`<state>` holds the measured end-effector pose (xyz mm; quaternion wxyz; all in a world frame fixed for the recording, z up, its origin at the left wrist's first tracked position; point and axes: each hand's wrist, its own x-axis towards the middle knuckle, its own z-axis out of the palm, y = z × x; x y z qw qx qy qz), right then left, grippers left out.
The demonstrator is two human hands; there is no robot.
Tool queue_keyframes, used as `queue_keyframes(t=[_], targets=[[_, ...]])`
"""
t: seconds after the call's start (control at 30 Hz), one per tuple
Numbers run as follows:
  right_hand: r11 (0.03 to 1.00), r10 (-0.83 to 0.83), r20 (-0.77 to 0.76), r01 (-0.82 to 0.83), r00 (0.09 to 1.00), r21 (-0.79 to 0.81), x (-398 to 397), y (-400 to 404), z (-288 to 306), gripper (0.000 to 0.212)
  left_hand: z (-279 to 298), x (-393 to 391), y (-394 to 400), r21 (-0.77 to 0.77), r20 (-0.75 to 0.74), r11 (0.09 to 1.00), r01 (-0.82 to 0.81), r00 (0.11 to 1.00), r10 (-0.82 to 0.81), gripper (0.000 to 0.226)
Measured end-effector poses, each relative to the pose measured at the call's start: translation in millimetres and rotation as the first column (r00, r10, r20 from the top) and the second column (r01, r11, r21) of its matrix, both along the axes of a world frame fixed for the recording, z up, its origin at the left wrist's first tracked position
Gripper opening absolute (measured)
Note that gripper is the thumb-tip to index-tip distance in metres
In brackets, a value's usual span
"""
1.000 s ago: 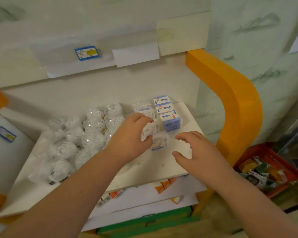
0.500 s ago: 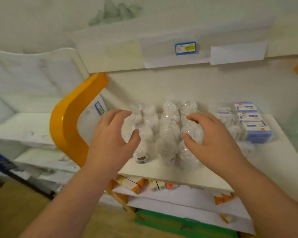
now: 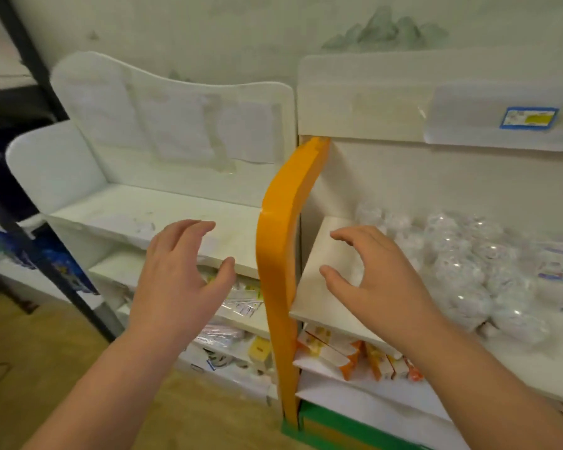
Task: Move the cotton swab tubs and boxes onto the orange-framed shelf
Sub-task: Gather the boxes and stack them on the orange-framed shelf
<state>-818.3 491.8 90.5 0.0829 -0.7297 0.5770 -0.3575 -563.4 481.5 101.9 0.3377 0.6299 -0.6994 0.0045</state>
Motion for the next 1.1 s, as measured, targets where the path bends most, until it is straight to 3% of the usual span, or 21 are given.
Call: queue_keyframes(t=[0.17, 0.43, 0.67, 1.1], targets=[[0.999, -0.012, 0.025, 0.013, 1.000, -0.041, 84.5, -13.5, 13.6, 0.047, -10.4, 78.1, -17.3, 0.007, -0.005, 0.999, 0.044, 0.999, -0.044, 0.053], [0.999, -0.046, -0.105, 0.043, 0.993, -0.026, 177.4, -35.9, 9.4, 0.046, -25.8, 154.9, -44.7, 0.041, -0.030, 0.995, 0.086, 0.996, -0.085, 0.052], [0.996, -0.085, -0.223, 0.090, 0.971, 0.010, 217.5, -84.4, -16.8, 0.050, -44.1, 180.0, -95.7, 0.071, -0.035, 0.987, 0.144, 0.989, -0.141, 0.052], [0.967, -0.176, -0.127, 0.196, 0.976, 0.166, 258.2, -223.0, -55.1, 0.050, -52.5, 204.3, -247.9, 0.144, 0.086, 0.951, 0.272, 0.954, -0.286, 0.055]])
